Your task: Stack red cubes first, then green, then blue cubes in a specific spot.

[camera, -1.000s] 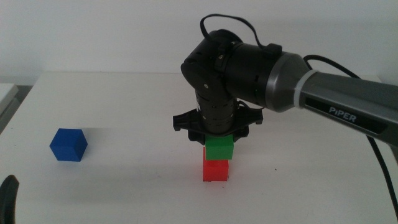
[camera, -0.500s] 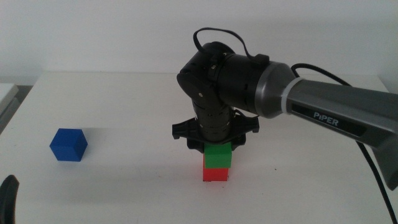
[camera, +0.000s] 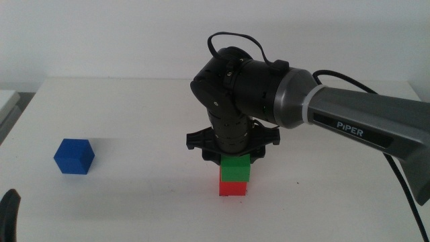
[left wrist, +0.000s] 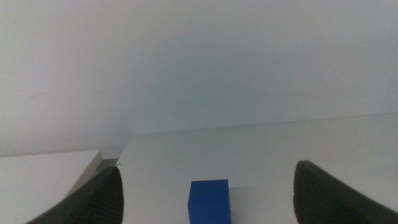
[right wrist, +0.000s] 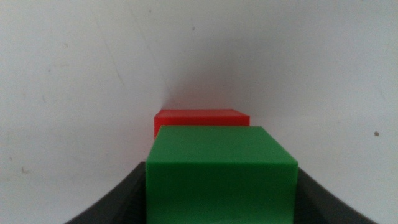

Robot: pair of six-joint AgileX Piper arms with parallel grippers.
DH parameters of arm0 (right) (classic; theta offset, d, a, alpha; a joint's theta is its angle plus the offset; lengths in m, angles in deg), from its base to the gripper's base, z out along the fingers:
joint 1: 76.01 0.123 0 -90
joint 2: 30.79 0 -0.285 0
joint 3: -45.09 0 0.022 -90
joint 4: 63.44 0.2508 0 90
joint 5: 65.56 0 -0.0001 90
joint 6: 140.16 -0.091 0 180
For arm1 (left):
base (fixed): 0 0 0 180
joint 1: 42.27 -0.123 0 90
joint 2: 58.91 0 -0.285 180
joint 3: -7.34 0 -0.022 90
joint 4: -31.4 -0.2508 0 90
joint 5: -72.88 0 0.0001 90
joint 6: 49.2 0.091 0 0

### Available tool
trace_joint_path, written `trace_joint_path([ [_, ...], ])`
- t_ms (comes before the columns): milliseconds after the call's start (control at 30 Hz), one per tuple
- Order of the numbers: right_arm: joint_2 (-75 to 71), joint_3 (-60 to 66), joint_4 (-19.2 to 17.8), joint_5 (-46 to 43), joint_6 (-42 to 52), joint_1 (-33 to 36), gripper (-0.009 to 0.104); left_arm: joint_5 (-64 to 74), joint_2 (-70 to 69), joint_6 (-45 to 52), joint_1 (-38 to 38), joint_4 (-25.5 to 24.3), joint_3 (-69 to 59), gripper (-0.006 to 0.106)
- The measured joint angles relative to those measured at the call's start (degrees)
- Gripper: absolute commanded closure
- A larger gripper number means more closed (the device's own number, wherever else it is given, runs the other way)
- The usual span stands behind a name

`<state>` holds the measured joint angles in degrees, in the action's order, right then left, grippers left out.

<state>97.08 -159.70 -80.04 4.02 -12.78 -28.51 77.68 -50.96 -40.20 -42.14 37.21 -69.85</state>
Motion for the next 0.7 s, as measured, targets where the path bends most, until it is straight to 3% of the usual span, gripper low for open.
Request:
trace_joint_path([
  [700, 0.1, 0.0, -1.1, -2.1, -1.3, 0.0, 0.097, 0.0, 0.0, 0.0, 0.0, 0.0, 0.0, 0.007],
])
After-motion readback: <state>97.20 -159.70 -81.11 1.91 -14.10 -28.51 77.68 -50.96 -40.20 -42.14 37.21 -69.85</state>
